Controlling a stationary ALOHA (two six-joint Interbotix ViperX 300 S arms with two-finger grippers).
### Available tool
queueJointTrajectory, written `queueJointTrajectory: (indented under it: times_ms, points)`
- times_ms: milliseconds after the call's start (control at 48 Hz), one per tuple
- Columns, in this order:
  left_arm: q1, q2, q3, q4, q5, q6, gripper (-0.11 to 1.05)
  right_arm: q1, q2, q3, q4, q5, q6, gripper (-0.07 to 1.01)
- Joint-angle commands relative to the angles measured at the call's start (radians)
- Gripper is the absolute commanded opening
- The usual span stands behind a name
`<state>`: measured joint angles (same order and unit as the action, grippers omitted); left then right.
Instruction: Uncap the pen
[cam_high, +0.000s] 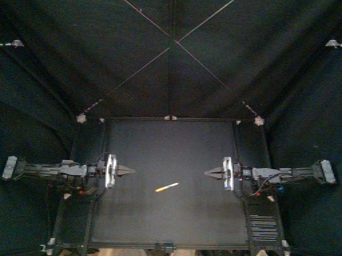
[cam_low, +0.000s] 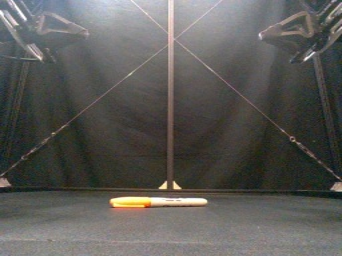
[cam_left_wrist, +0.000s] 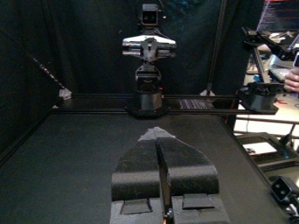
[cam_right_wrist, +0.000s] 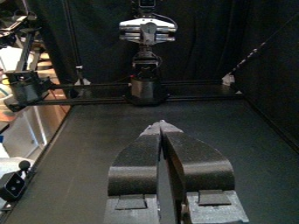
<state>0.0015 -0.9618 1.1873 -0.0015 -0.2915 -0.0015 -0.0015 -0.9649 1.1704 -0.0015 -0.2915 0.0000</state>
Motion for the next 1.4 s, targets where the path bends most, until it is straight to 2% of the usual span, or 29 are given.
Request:
queueJointTrajectory:
  times_ms: [21, 229, 417, 500, 646, 812, 1000, 1125, 1250, 1396]
  points:
    - [-0.008, 0.021, -0.005, -0.018, -0.003, -0.0031, -0.05, -0.014, 0.028, -0.021, -0.002, -0.014, 0.006, 0.0]
    - [-0.021, 0.126, -0.014, -0.026, -0.02, 0.0015, 0.0, -0.012, 0.189, -0.08, -0.002, -0.025, 0.008, 0.0]
    - [-0.025, 0.229, -0.023, -0.025, -0.025, 0.0031, 0.01, -0.003, 0.44, -0.181, -0.008, -0.023, -0.002, 0.01]
    - [-0.029, 0.268, -0.021, -0.025, -0.025, 0.0031, 0.02, 0.011, 0.568, -0.235, -0.031, -0.014, -0.002, 0.04]
    - [-0.043, 0.307, -0.014, -0.025, -0.025, 0.0031, 0.06, 0.029, 0.738, -0.314, -0.084, 0.034, 0.005, 0.2]
    - [-0.052, 0.31, -0.003, -0.025, -0.025, 0.0031, 0.12, 0.046, 0.867, -0.405, -0.138, 0.115, 0.005, 0.48]
    - [-0.052, 0.311, 0.002, -0.026, -0.025, 0.0031, 0.16, 0.037, 0.936, -0.479, -0.146, 0.222, 0.006, 0.74]
    - [-0.057, 0.311, 0.002, -0.023, -0.025, 0.0031, 0.2, 0.028, 0.974, -0.508, -0.147, 0.273, 0.006, 0.81]
    - [-0.063, 0.311, 0.002, -0.023, -0.025, 0.0046, 0.27, 0.014, 1.014, -0.525, -0.147, 0.302, 0.006, 0.81]
    - [-0.063, 0.311, 0.003, -0.023, -0.025, 0.0046, 0.41, -0.021, 1.06, -0.54, -0.146, 0.314, 0.008, 0.81]
